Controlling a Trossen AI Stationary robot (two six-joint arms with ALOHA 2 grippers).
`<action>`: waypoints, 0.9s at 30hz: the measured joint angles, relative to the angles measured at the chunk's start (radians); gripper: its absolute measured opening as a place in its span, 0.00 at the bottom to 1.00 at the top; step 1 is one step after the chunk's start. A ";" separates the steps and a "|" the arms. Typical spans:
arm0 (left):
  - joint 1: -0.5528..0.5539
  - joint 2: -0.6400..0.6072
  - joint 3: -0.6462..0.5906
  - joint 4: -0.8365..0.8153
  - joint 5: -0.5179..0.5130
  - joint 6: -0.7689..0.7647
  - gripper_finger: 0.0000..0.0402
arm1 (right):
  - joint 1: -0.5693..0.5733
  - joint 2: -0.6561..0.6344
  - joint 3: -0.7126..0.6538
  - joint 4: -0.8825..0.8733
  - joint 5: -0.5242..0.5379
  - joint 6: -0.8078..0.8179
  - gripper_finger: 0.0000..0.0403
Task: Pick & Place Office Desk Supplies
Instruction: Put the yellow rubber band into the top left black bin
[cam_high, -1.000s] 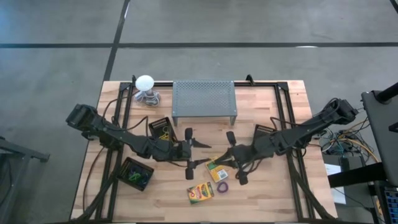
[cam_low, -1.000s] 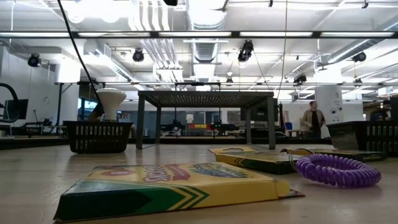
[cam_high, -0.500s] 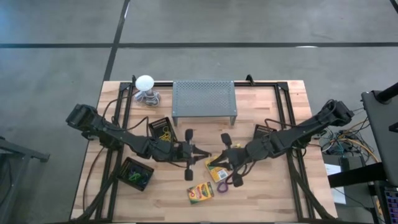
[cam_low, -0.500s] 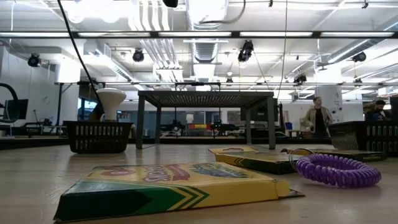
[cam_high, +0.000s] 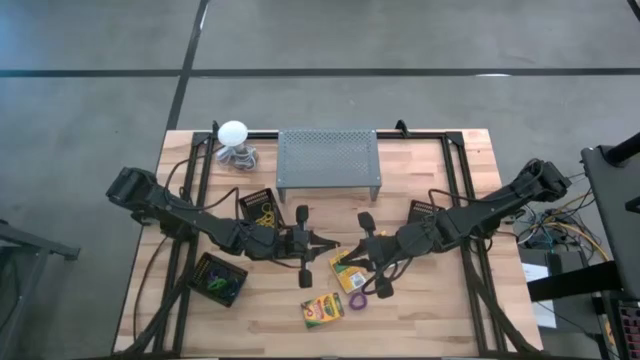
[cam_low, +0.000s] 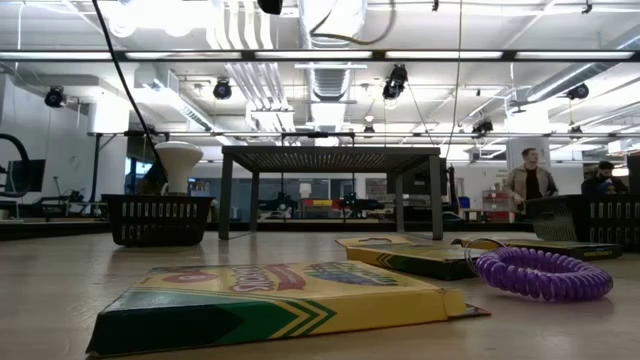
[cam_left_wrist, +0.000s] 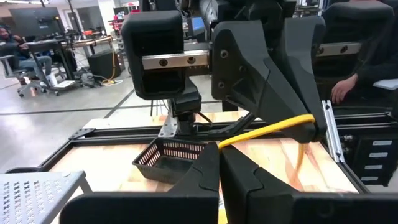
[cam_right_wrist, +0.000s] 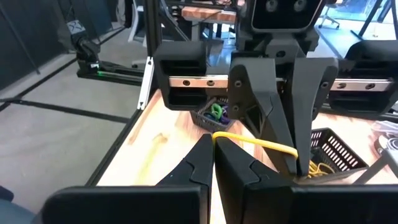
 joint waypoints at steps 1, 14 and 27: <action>0.000 0.000 0.000 0.000 0.000 0.000 0.00 | 0.000 0.000 0.004 -0.007 0.000 0.000 0.02; 0.000 0.000 0.000 0.000 -0.003 0.000 0.00 | 0.000 0.001 0.021 -0.043 -0.002 -0.004 0.02; 0.000 0.000 0.000 0.000 -0.003 0.000 0.00 | -0.020 0.001 0.021 -0.052 0.035 -0.011 0.10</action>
